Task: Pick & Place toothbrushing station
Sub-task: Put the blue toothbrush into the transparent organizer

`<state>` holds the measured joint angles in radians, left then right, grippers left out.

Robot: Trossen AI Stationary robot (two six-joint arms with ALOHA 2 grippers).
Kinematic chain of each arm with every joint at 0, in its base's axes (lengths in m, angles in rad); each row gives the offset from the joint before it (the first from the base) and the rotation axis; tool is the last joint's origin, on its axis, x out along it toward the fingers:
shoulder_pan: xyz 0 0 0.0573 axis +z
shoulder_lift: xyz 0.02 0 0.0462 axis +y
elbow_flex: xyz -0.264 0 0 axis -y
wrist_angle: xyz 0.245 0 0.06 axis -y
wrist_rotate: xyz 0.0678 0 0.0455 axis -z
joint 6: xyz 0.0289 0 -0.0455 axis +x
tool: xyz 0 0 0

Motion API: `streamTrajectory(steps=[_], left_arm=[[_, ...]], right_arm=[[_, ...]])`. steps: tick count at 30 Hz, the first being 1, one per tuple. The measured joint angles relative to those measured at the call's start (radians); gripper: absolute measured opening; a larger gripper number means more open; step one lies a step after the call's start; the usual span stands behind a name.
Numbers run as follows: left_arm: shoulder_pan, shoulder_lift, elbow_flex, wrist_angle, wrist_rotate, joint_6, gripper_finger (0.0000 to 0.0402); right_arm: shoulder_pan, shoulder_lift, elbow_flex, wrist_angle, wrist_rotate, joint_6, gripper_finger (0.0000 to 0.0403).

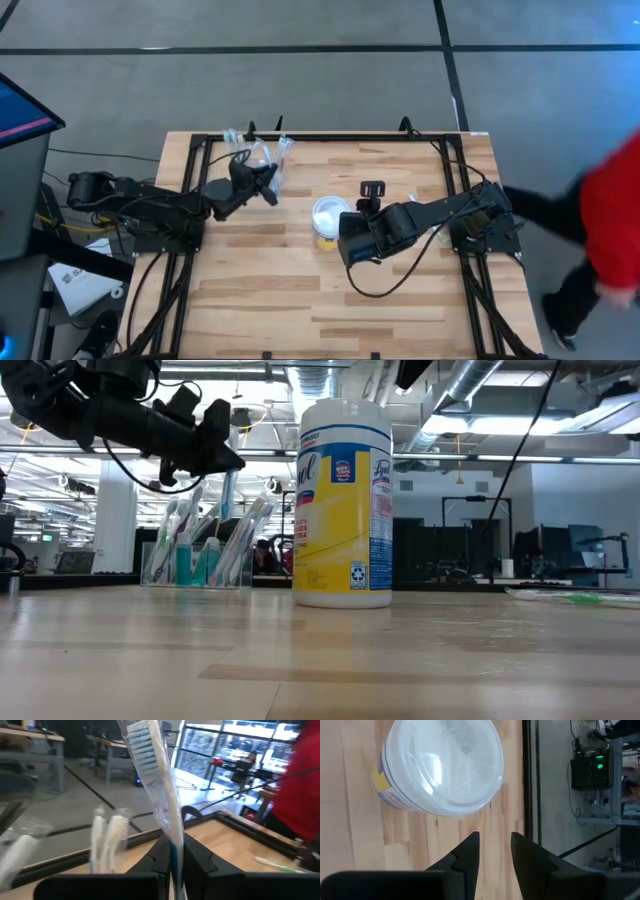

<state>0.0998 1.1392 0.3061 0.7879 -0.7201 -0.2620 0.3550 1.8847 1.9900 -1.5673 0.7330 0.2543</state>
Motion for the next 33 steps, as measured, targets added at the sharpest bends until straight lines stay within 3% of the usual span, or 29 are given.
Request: streamTrajectory(steps=[9, 33], left_arm=[[0.005, 0.002, 0.000, 0.006, -0.104, 0.083, 0.0015], [0.143, 0.145, 0.002, 0.151, -0.103, 0.157, 0.0015]], right_arm=[[0.005, 0.000, 0.000, -0.001, 0.000, 0.009, 0.0102], [-0.017, 0.000, 0.000, 0.009, 0.000, 0.000, 0.0102]])
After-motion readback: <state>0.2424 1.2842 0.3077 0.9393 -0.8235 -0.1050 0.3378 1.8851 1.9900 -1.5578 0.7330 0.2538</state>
